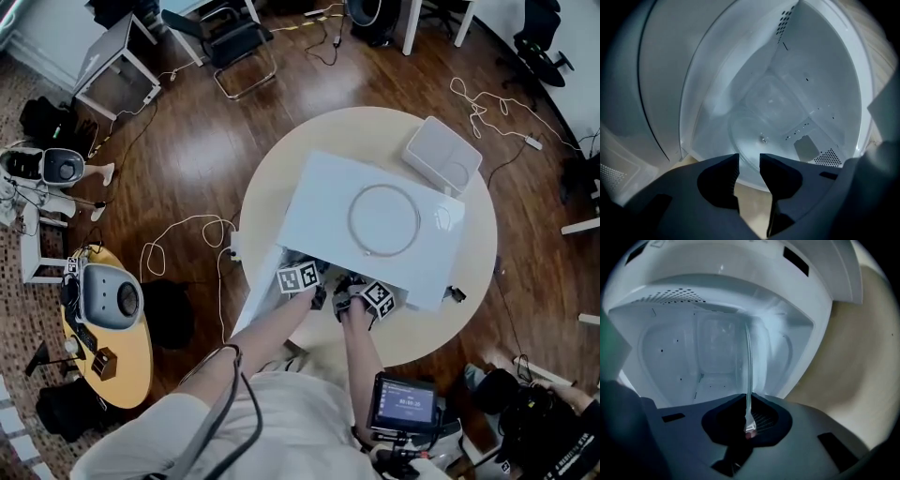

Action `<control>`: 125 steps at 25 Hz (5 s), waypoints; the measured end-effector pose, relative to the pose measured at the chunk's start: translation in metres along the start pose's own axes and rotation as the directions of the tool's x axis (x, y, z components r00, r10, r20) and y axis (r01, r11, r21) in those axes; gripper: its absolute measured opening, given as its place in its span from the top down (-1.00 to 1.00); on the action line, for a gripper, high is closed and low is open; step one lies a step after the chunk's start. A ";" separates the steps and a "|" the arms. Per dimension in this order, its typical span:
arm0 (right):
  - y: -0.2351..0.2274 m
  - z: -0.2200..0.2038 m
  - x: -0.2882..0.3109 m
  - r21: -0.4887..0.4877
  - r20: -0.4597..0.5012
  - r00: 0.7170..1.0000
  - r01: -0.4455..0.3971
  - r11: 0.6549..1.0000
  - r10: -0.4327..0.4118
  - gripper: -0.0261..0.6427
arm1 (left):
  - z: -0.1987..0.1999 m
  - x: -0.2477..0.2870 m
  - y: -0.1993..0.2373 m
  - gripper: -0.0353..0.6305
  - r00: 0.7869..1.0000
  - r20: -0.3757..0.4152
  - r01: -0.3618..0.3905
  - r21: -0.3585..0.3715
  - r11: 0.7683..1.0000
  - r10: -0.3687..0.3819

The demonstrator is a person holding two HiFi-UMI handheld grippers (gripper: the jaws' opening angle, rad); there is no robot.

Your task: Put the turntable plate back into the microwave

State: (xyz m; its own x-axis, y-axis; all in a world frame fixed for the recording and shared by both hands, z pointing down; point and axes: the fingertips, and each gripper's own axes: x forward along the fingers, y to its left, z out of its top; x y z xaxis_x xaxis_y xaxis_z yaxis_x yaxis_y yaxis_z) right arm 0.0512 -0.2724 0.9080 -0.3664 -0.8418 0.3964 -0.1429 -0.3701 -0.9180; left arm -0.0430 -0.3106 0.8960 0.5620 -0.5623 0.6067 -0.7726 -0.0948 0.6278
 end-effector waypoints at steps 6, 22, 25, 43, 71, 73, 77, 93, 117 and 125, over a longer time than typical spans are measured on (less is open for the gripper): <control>0.006 0.008 -0.003 -0.172 0.040 0.998 0.047 0.984 -0.041 0.64 | -0.004 0.000 -0.004 0.51 1.000 -0.024 0.020 0.012 1.000 -0.020; -0.011 0.027 -0.036 -0.361 0.212 0.958 0.258 0.896 -0.191 0.60 | -0.036 0.006 -0.033 0.51 0.988 -0.145 0.075 0.132 0.988 -0.056; -0.009 0.027 -0.040 -0.371 0.211 0.960 0.251 0.894 -0.182 0.60 | -0.044 0.005 -0.038 0.51 0.983 -0.177 0.084 0.159 0.984 -0.056; -0.012 0.049 -0.021 -0.471 0.236 0.936 0.346 0.812 -0.262 0.60 | -0.033 -0.008 -0.007 0.51 0.994 -0.110 -0.002 0.187 0.982 0.023; -0.029 0.025 -0.080 -0.509 0.224 0.951 0.300 0.807 -0.213 0.67 | -0.023 0.004 0.006 0.51 0.980 0.012 -0.194 0.305 0.932 0.200; -0.025 0.027 -0.084 -0.521 0.226 0.952 0.298 0.800 -0.208 0.67 | -0.020 0.007 0.009 0.50 0.981 0.005 -0.187 0.303 0.934 0.195; -0.028 0.030 -0.092 -0.534 0.217 0.950 0.308 0.787 -0.224 0.67 | -0.020 0.011 0.004 0.50 0.984 -0.001 -0.170 0.288 0.942 0.178; -0.032 0.031 -0.103 -0.567 0.194 0.947 0.322 0.758 -0.258 0.67 | -0.046 0.010 -0.020 0.48 0.988 -0.068 -0.111 0.329 0.938 0.141; 0.057 -0.015 -0.110 -0.887 0.031 0.996 0.067 0.457 -0.085 0.67 | -0.052 -0.059 -0.070 0.48 1.000 -0.020 0.011 0.391 0.920 -0.003; 0.071 -0.015 -0.146 -0.920 0.013 0.997 0.042 0.389 -0.077 0.67 | -0.058 -0.092 -0.097 0.48 0.998 0.025 0.044 0.386 0.921 -0.058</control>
State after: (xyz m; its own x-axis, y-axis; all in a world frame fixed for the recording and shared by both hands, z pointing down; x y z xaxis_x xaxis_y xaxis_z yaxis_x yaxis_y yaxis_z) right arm 0.0812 -0.1701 0.7844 -0.3420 -0.8157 0.4665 -0.9173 0.1822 -0.3541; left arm -0.0027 -0.2021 0.8081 0.5980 -0.5765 0.5568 -0.8015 -0.4290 0.4166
